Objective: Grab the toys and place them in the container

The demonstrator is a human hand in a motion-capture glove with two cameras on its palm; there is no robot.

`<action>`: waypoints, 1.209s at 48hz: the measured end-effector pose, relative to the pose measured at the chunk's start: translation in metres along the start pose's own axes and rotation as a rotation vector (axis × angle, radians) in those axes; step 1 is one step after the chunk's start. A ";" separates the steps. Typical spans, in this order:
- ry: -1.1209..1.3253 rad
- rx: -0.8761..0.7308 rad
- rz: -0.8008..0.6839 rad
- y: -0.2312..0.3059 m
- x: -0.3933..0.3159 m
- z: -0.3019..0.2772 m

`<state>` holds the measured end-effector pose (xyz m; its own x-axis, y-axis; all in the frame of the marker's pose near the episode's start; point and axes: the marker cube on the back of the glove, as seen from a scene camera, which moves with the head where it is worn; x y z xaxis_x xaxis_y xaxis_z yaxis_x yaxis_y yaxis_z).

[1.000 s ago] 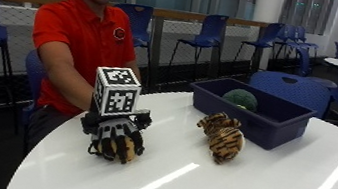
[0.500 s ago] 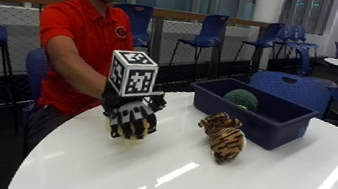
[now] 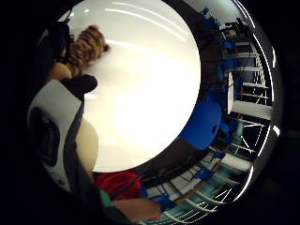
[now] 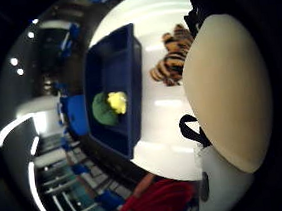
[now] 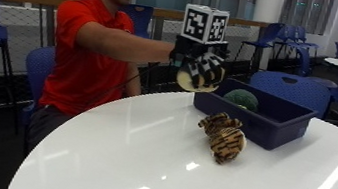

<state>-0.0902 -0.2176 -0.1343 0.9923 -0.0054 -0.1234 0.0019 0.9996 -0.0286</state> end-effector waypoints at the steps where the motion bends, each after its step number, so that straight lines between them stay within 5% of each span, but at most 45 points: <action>1: 0.006 0.001 -0.010 -0.002 -0.009 -0.002; 28: 0.018 0.001 -0.308 -0.029 -0.231 -0.014; 36: 0.150 0.019 -0.443 -0.032 -0.229 -0.006; 42: 0.035 -0.032 -0.305 -0.032 -0.240 0.000; 51: 0.189 -0.020 -0.371 -0.032 -0.217 0.009; 58: 0.017 -0.019 -0.406 -0.016 -0.221 0.002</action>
<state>-0.3089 -0.2323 -0.1044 0.9092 -0.4002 -0.1151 0.3907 0.9154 -0.0964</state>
